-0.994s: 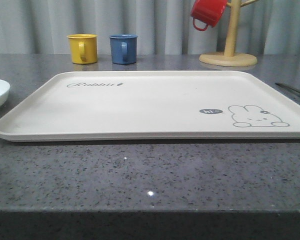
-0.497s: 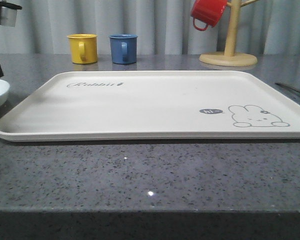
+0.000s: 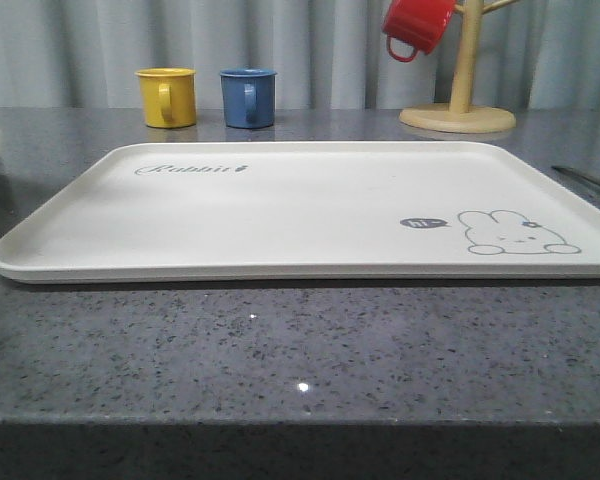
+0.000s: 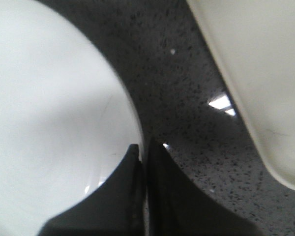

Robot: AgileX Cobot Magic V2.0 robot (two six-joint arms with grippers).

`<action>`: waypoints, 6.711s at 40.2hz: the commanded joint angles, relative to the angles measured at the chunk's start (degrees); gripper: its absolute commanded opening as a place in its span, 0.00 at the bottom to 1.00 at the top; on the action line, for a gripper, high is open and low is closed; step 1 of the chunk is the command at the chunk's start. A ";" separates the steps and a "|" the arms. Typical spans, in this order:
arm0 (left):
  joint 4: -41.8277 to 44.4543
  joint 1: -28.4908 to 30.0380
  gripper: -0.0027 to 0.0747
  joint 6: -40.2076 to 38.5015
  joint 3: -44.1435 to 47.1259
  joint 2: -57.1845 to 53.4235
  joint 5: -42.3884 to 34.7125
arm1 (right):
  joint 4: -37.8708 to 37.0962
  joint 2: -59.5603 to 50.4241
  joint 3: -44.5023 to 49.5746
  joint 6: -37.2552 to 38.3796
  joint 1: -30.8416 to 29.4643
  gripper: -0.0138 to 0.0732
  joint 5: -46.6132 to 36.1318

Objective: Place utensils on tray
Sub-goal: 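Grasp the white plate's rim with the left gripper and lift it, then lower the plate onto the tray and open the left gripper, then raise the left gripper away from the tray, then grasp the steel fork with the right gripper and lift it, then lower the fork onto the tray beside the plate and release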

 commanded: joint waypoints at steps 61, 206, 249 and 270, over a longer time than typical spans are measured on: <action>-6.36 -27.30 0.08 -2.29 -26.67 19.61 8.80 | 0.08 0.68 -2.08 -0.54 -0.48 0.89 -4.44; -9.17 6.34 0.01 -5.26 49.05 -82.95 -39.51 | 0.08 60.56 -35.18 -0.51 1.19 0.48 21.06; -9.17 6.34 0.01 -5.26 49.05 -82.95 -39.51 | -0.44 68.76 -39.54 2.51 1.26 0.16 25.54; -9.17 6.34 0.01 -5.26 49.05 -82.95 -39.51 | -10.18 68.19 -52.00 29.06 24.30 0.16 32.84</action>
